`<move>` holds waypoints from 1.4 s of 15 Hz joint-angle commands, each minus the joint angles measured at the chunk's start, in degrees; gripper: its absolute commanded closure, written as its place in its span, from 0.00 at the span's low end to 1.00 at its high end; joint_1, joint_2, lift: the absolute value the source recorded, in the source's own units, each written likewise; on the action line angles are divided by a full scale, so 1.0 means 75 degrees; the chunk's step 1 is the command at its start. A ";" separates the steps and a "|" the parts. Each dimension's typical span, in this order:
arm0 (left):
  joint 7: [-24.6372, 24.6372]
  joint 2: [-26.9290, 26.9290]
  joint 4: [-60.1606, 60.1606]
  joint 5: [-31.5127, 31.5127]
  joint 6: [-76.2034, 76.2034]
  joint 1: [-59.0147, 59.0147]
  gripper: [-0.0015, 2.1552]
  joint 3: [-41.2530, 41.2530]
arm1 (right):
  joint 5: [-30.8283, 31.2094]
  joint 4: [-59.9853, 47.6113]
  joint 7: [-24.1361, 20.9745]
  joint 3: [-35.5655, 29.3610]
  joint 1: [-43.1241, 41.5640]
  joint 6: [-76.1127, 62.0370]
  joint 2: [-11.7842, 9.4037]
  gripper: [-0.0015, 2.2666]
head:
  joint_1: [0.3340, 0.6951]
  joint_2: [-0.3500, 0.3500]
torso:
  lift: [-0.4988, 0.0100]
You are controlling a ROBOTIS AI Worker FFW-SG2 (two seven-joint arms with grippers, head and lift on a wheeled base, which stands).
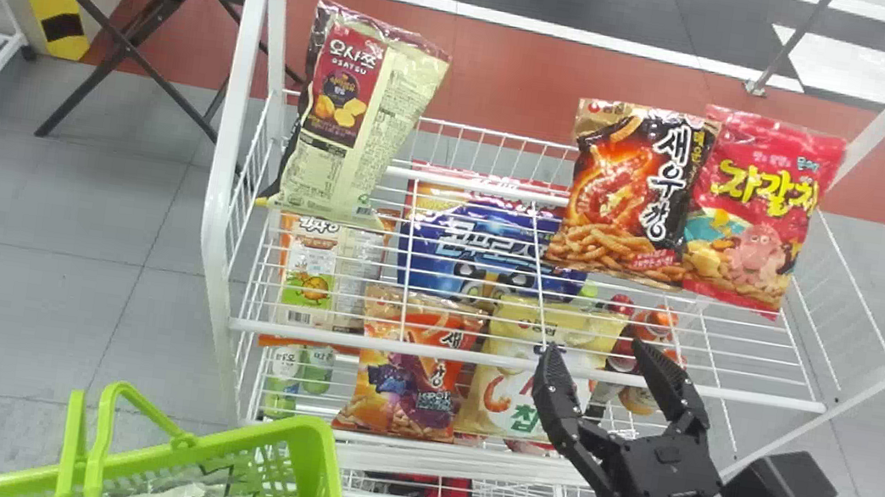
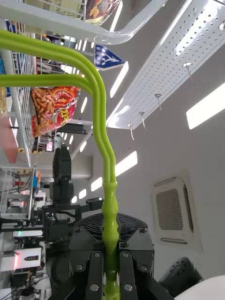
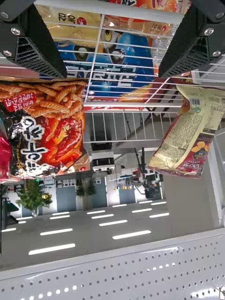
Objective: Hold basket handle with left hand then pick Gkobukchip with right hand and place into basket
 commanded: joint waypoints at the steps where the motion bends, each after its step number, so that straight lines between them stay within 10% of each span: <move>1: 0.0010 -0.0003 -0.0010 -0.0001 0.0004 0.0000 1.00 0.0000 | 0.0000 0.0000 0.0000 0.0011 0.0000 0.0000 0.0021 0.04 | 1.00 0.28 | 0.98; 21: 0.0081 -0.0014 -0.0045 -0.0025 0.0027 0.0000 1.00 -0.0035 | 0.0117 0.0000 -0.0129 0.0175 -0.0023 0.0141 0.0091 0.04 | 1.00 0.31 | 0.98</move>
